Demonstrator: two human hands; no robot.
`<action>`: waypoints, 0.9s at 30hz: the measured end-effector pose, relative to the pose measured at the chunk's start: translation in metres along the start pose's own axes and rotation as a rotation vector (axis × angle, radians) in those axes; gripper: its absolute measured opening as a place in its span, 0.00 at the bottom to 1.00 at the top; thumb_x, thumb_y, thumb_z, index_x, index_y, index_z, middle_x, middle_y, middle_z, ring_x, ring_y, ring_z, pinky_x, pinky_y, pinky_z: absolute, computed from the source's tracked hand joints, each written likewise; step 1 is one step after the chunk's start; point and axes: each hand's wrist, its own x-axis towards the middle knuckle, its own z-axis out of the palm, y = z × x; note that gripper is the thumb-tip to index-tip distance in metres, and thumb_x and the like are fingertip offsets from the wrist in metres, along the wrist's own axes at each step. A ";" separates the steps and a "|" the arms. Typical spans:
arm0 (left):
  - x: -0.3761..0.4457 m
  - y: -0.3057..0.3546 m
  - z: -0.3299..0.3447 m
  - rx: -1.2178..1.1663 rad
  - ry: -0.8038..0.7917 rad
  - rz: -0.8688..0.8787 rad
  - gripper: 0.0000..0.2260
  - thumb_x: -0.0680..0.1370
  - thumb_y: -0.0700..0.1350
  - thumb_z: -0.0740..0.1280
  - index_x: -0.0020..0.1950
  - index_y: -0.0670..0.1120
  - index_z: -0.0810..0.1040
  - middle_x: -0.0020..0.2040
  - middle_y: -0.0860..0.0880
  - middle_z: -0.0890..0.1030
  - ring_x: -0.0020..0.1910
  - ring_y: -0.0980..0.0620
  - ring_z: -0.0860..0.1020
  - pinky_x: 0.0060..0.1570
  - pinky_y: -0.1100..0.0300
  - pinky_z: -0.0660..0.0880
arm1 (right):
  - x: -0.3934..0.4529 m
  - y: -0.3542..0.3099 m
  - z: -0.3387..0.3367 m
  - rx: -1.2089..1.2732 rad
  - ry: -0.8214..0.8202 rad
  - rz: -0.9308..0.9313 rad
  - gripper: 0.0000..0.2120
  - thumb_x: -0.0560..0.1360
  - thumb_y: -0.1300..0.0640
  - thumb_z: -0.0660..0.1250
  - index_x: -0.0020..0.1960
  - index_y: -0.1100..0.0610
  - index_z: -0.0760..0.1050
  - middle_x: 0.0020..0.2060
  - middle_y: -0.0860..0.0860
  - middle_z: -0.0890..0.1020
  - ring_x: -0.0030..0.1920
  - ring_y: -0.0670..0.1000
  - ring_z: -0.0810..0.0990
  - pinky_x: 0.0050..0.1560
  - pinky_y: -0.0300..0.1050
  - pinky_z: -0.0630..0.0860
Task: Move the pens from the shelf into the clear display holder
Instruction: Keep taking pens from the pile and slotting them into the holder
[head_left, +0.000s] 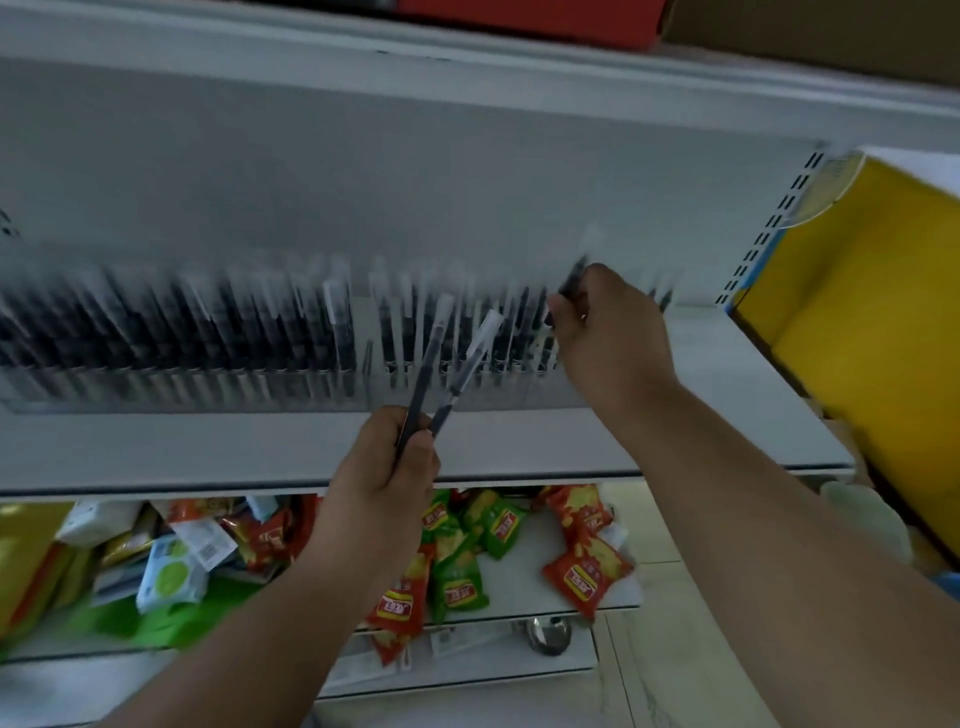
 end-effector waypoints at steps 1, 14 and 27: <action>0.002 0.000 0.001 0.006 -0.002 0.003 0.06 0.80 0.51 0.59 0.45 0.53 0.73 0.32 0.52 0.68 0.30 0.49 0.64 0.31 0.51 0.62 | 0.000 0.002 -0.001 -0.024 -0.021 0.005 0.11 0.81 0.51 0.60 0.45 0.57 0.68 0.35 0.51 0.74 0.37 0.53 0.73 0.35 0.45 0.67; 0.006 0.006 0.014 -0.054 -0.002 -0.013 0.12 0.84 0.41 0.56 0.44 0.54 0.73 0.29 0.54 0.68 0.27 0.54 0.63 0.25 0.60 0.61 | 0.003 0.006 0.012 -0.191 -0.214 -0.012 0.15 0.82 0.48 0.59 0.40 0.54 0.66 0.31 0.47 0.70 0.31 0.46 0.67 0.30 0.44 0.58; 0.002 0.007 0.021 0.053 -0.010 0.141 0.05 0.80 0.52 0.58 0.47 0.54 0.72 0.32 0.54 0.70 0.30 0.51 0.66 0.32 0.51 0.65 | -0.024 0.000 -0.002 0.058 -0.138 0.092 0.10 0.79 0.44 0.64 0.45 0.50 0.76 0.34 0.42 0.78 0.36 0.42 0.76 0.34 0.40 0.69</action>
